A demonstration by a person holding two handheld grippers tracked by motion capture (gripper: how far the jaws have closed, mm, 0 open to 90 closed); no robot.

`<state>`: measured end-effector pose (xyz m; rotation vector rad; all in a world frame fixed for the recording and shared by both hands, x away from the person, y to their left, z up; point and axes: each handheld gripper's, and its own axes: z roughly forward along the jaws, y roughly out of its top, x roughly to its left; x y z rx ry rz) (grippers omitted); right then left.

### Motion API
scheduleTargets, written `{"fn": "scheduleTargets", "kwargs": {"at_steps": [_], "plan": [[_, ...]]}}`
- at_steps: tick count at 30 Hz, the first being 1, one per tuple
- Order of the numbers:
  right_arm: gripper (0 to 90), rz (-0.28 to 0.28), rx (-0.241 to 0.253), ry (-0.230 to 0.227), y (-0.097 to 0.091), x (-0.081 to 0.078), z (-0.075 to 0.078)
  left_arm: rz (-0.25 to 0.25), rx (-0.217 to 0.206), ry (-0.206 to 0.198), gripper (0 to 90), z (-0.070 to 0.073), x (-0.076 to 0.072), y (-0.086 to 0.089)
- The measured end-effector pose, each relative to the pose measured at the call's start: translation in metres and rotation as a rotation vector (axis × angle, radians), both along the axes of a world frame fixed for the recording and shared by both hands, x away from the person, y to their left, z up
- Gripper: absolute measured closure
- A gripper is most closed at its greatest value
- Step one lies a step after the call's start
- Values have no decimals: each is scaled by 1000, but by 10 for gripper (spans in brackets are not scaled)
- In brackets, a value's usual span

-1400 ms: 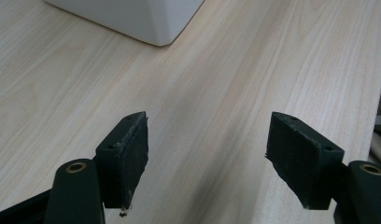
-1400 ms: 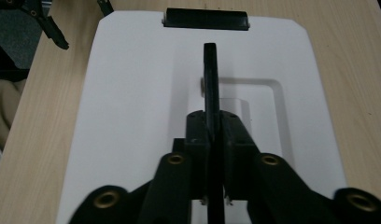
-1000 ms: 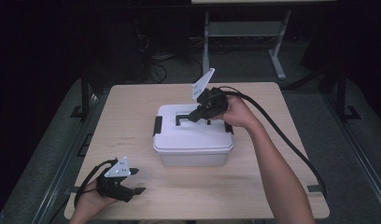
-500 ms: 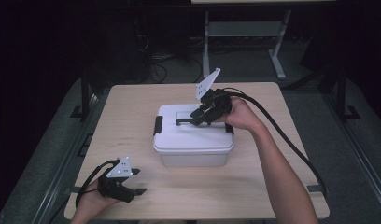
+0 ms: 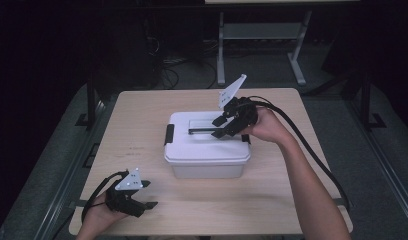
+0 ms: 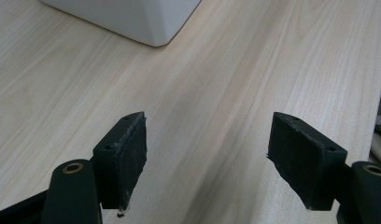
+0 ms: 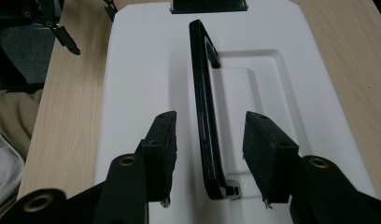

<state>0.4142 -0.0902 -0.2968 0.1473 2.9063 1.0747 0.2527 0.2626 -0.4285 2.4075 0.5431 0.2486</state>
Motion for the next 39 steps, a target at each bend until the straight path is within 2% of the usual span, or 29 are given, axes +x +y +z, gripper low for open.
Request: {"fn": "scheduleTargets", "kwargs": {"at_steps": [18,24,30,39], "plan": [[513,-41,13,-25,-29,-14,8,4,-3,6,276,0,0,-1],[507,-59,8,-10,-39,-16,7,3,1,6,276,-1,0,-1],[498,-72,7,-19,-47,-20,9,9,-2,4,276,0,-1,0],[487,-95,-7,-8,-61,-24,5,5,2,7,276,-1,0,1]]}}
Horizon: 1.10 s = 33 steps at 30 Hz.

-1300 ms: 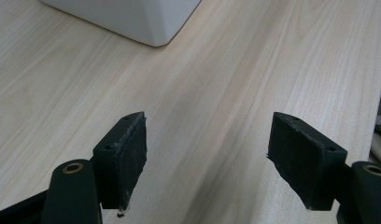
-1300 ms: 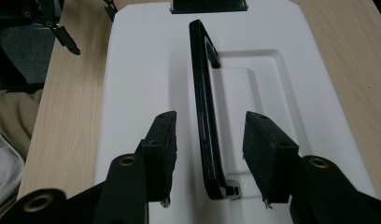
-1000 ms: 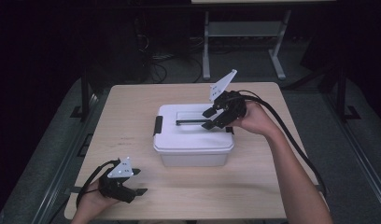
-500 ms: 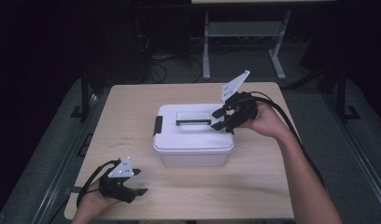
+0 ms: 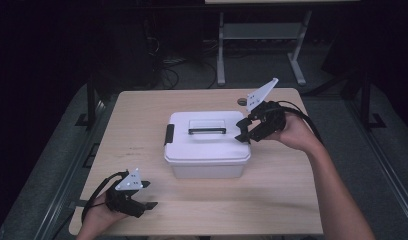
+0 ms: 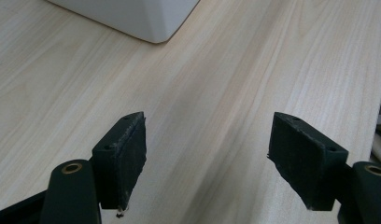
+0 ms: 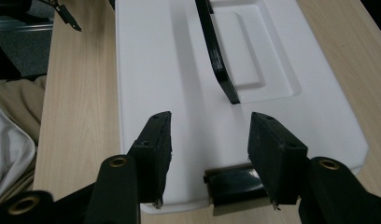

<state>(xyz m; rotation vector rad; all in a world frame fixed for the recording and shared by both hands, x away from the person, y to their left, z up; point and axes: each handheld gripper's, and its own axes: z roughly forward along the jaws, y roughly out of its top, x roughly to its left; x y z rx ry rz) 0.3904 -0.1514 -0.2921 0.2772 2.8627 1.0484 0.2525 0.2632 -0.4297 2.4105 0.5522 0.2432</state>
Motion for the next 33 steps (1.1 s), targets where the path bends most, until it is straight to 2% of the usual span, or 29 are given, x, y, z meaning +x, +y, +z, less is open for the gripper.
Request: {"fn": "scheduleTargets", "kwargs": {"at_steps": [8,15,25,33], "plan": [[481,-20,-13,6,-11,-4,-2,-3,-3,7,276,-1,0,0],[453,-37,0,1,-21,-9,-7,-6,-9,-1,275,0,-1,1],[421,-58,-4,6,-32,-17,-12,9,-17,-5,271,0,-2,5],[402,-81,-14,-2,-45,-22,-14,10,-8,-6,265,0,-2,4]]}}
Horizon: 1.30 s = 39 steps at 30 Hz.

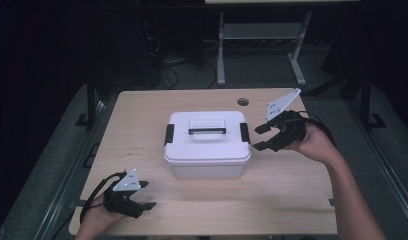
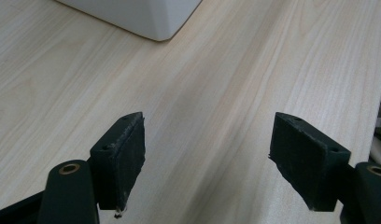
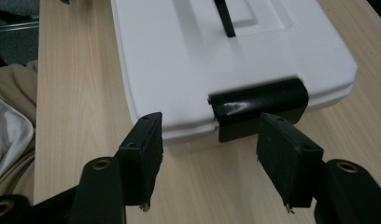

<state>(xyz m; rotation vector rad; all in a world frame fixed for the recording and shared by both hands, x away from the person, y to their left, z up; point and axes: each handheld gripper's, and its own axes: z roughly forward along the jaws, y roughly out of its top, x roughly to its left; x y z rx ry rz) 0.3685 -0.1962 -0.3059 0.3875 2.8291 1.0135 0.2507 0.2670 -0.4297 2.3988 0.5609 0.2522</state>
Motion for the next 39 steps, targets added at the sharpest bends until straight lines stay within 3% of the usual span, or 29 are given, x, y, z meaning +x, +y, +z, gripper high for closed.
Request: {"fn": "scheduleTargets", "kwargs": {"at_steps": [13,39], "plan": [[395,-46,12,19,-27,-11,-16,-7,11,6,257,-2,2,-5],[394,-81,23,55,-43,-21,-36,0,10,1,257,-1,0,-2]]}}
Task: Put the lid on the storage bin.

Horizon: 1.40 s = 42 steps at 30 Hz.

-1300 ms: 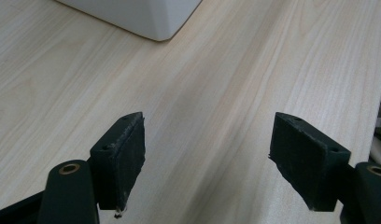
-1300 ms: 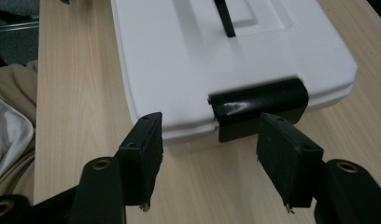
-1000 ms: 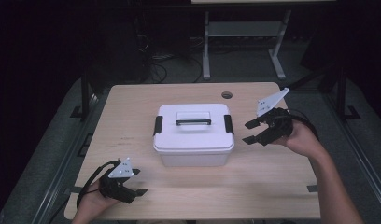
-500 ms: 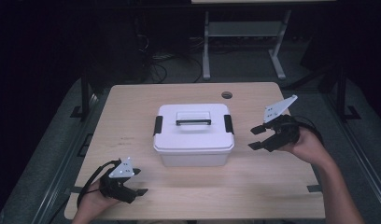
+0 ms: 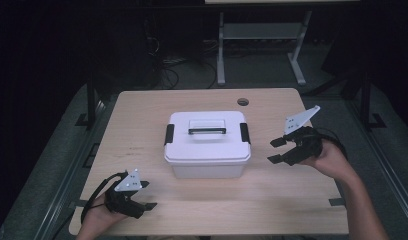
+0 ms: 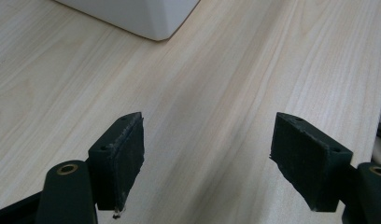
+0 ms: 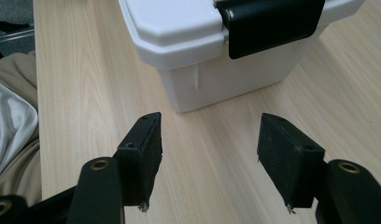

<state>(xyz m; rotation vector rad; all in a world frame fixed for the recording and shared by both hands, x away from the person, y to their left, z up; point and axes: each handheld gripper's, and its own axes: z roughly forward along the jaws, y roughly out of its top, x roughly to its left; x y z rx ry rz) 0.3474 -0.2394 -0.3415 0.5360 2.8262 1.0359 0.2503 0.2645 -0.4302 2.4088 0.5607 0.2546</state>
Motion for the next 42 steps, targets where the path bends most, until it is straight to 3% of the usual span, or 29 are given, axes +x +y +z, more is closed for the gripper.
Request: {"fn": "scheduleTargets", "kwargs": {"at_steps": [42], "plan": [[390,-73,24,67,-33,-17,-51,7,10,5,257,-3,0,0]]}}
